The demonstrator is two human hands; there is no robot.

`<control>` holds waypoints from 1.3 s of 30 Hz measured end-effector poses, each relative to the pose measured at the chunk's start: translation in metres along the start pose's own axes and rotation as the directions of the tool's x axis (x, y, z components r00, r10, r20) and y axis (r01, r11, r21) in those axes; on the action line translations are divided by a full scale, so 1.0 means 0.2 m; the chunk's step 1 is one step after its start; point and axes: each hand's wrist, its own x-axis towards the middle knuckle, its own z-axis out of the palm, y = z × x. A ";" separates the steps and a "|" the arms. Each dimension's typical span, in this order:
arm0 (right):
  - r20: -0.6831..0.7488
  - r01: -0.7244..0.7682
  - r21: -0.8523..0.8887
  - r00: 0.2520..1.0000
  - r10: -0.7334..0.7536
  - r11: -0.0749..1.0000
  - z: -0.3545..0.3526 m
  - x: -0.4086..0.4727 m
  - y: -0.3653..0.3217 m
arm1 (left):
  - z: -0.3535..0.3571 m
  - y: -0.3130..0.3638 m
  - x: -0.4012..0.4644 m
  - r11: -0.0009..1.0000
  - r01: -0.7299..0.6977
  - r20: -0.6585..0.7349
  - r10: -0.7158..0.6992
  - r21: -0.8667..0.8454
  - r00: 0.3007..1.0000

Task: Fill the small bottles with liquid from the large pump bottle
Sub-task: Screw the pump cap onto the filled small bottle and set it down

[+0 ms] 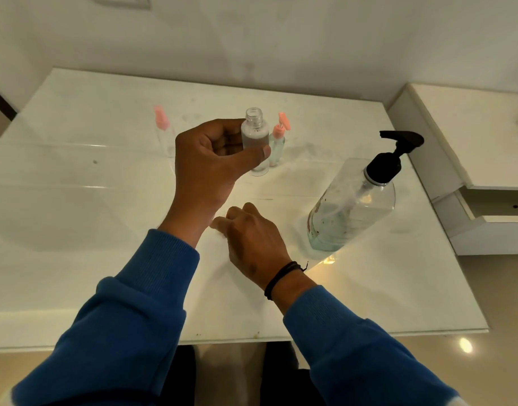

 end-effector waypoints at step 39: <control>-0.618 0.042 0.527 0.704 0.349 0.849 -1.01 0.04 -0.14 | -0.27 0.66 0.06 0.998 -0.067 -0.005 0.067 -0.017 0.998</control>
